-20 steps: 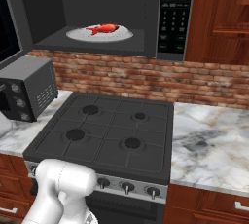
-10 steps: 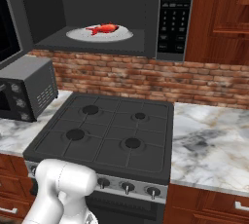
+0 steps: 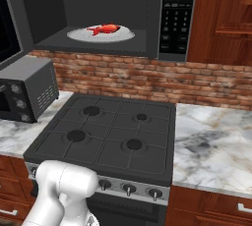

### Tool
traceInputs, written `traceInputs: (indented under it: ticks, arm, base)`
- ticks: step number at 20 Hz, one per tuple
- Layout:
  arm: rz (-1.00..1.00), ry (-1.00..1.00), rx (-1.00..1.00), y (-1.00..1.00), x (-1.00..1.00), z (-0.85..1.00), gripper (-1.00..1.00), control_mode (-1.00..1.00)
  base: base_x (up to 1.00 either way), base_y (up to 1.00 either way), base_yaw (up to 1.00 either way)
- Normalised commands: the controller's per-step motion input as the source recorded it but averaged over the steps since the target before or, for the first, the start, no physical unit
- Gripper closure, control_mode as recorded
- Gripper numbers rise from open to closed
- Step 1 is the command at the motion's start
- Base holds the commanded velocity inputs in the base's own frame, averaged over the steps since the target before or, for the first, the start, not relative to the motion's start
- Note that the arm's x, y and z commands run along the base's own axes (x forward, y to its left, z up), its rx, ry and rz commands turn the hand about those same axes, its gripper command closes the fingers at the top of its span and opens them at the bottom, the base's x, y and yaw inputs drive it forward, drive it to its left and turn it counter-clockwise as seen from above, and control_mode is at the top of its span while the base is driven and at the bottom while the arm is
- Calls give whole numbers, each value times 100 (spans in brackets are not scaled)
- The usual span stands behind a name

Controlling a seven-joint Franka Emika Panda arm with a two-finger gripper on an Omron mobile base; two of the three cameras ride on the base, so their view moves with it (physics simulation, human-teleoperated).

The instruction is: Transport the fish from the fridge to the microwave and turn on the microwave.

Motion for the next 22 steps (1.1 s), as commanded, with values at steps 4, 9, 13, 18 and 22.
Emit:
traceInputs:
  ticks: [4,9,13,18,22]
  arm:
    - [-2,0,0,20,0,0,100,-100]
    - [-1,0,0,18,-6,0,100,-100]
    - [-1,0,0,21,-11,0,100,-100]
    - [-2,0,0,22,-14,0,100,-100]
    - [-3,0,0,21,-10,0,100,-100]
  base:
    - [0,0,0]
    - [0,0,0]
    - [0,0,0]
    - [0,0,0]
    - [0,0,0]
